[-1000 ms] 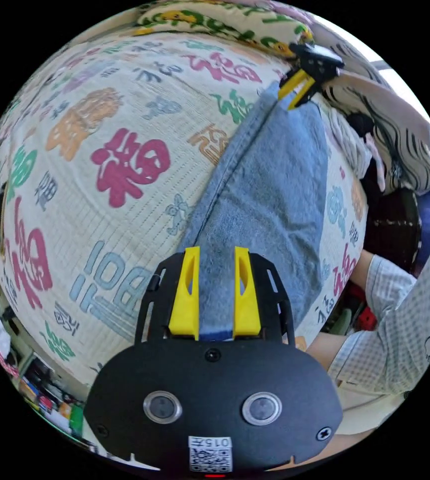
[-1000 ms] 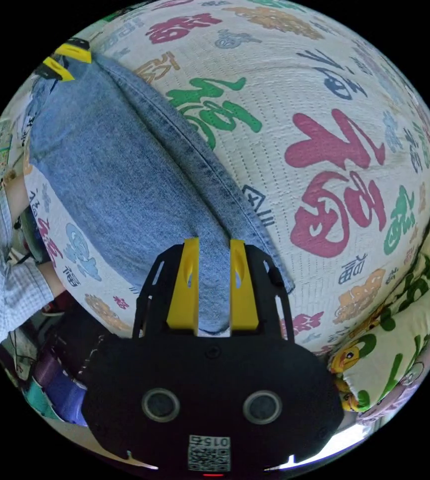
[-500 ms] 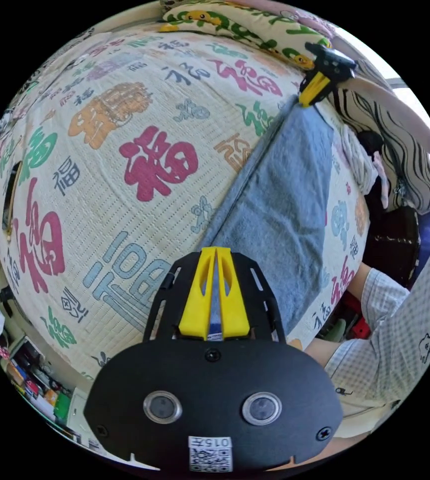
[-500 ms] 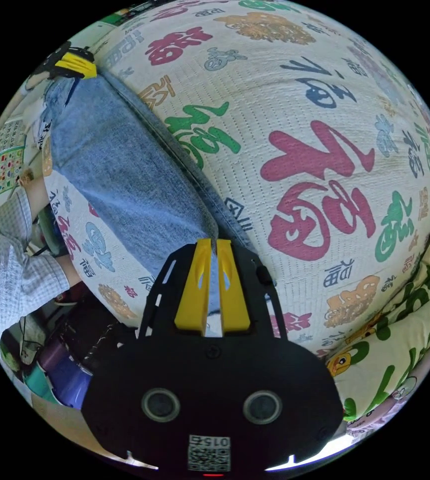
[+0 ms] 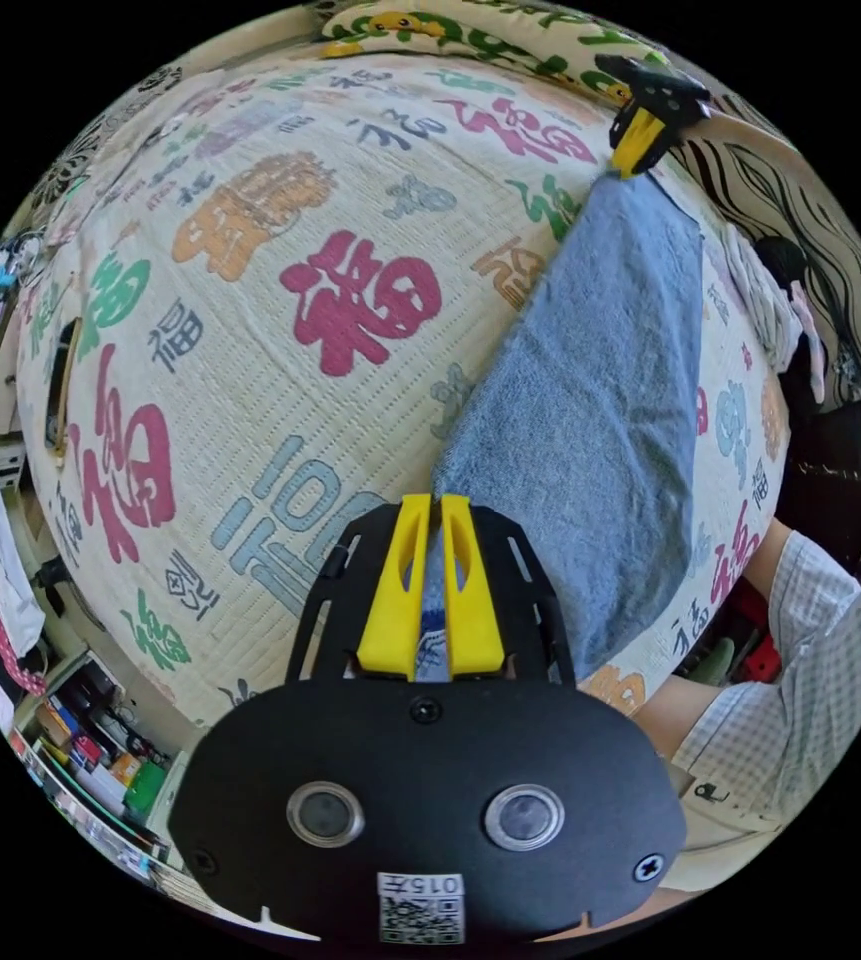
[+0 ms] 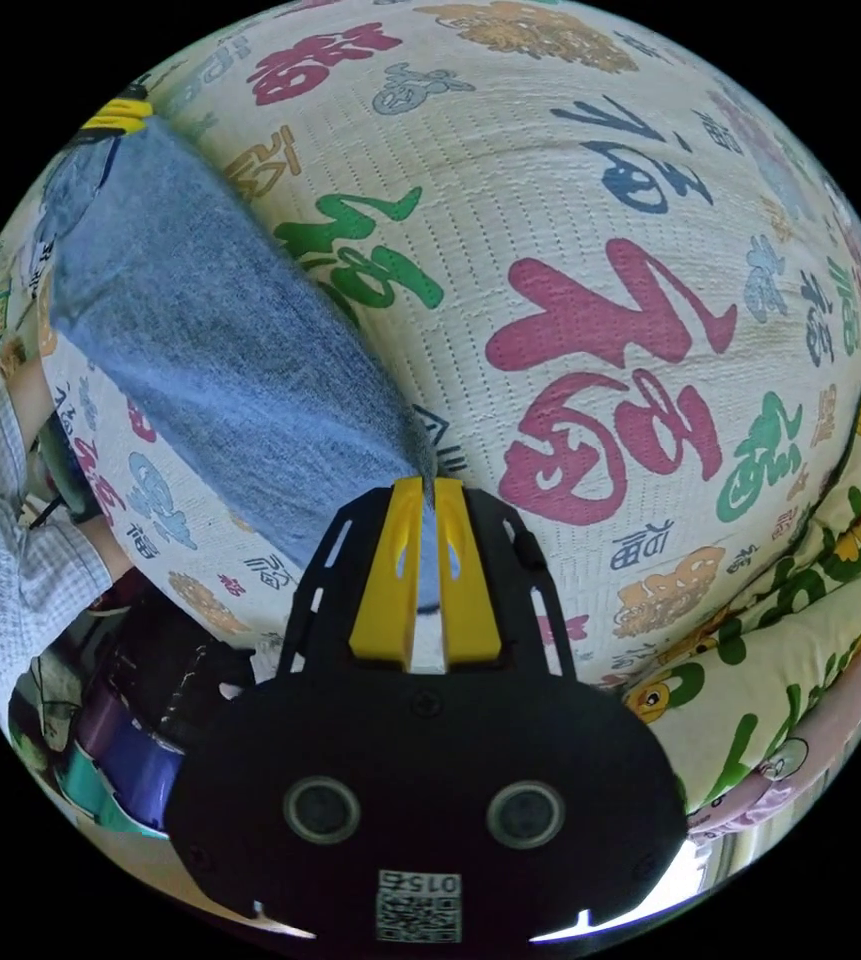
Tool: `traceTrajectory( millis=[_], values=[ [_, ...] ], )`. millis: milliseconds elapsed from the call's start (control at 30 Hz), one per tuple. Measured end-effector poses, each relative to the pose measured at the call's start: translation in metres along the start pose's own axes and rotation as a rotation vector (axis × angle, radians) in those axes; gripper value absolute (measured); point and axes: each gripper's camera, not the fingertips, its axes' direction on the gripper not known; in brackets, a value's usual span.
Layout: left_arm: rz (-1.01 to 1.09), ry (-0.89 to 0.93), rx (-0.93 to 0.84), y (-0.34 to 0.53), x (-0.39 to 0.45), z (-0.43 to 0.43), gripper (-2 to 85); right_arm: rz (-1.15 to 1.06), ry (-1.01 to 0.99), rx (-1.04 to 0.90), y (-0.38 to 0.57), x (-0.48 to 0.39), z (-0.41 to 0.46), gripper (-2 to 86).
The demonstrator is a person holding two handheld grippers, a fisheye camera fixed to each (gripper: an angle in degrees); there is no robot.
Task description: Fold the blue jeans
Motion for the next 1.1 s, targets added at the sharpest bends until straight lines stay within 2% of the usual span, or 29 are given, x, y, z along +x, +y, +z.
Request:
traceTrajectory(
  millis=[200,267,333,467,533,633,733,900,1000,1100],
  values=[
    [-0.064,-0.088,-0.058,-0.036,0.025,0.041,6.1,0.323,0.013,0.112,0.059,0.026,0.006,6.6],
    [-0.076,-0.084,-0.003,-0.045,0.043,0.035,6.8,0.477,-0.055,0.171,0.101,0.037,0.010,6.5],
    [-0.037,0.027,0.092,-0.060,0.082,0.029,7.6,0.698,-0.224,0.254,0.170,0.050,0.028,7.0],
    [0.092,0.133,0.109,-0.093,0.158,0.050,8.9,0.977,-0.464,0.337,0.266,0.056,0.081,8.7],
    [0.165,0.137,0.049,-0.111,0.197,0.084,10.0,0.999,-0.648,0.389,0.302,0.059,0.109,8.6],
    [0.156,0.147,-0.011,-0.124,0.219,0.118,11.0,0.965,-0.746,0.496,0.327,0.066,0.120,3.2],
    [0.143,0.114,-0.020,-0.135,0.232,0.129,10.0,0.889,-0.675,0.430,0.342,0.070,0.121,-0.1],
    [0.166,0.125,-0.047,-0.152,0.251,0.143,8.4,0.885,-0.712,0.430,0.396,0.078,0.125,-0.6],
    [0.155,0.146,-0.100,-0.165,0.260,0.162,8.7,0.870,-0.707,0.385,0.415,0.075,0.138,0.5],
    [0.180,0.194,-0.134,-0.185,0.267,0.164,8.9,0.984,-0.692,0.440,0.452,0.069,0.141,5.1]
  ],
)
